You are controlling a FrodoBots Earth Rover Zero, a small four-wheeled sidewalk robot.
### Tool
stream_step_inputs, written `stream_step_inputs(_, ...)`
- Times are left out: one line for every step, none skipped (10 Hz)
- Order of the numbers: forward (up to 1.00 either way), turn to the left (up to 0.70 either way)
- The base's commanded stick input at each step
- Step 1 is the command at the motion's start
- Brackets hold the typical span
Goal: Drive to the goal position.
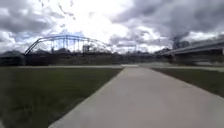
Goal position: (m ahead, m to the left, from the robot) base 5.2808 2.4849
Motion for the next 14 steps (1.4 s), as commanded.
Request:
stream_step_inputs(1.00,-0.36)
stream_step_inputs(1.00,-0.29)
stream_step_inputs(1.00,0.00)
stream_step_inputs(1.00,0.00)
stream_step_inputs(1.00,0.00)
stream_step_inputs(1.00,0.00)
stream_step_inputs(1.00,0.00)
stream_step_inputs(1.00,0.00)
stream_step_inputs(1.00,0.00)
stream_step_inputs(1.00,0.00)
stream_step_inputs(1.00,0.00)
stream_step_inputs(1.00,-0.07)
stream_step_inputs(1.00,-0.34)
stream_step_inputs(1.00,-0.40)
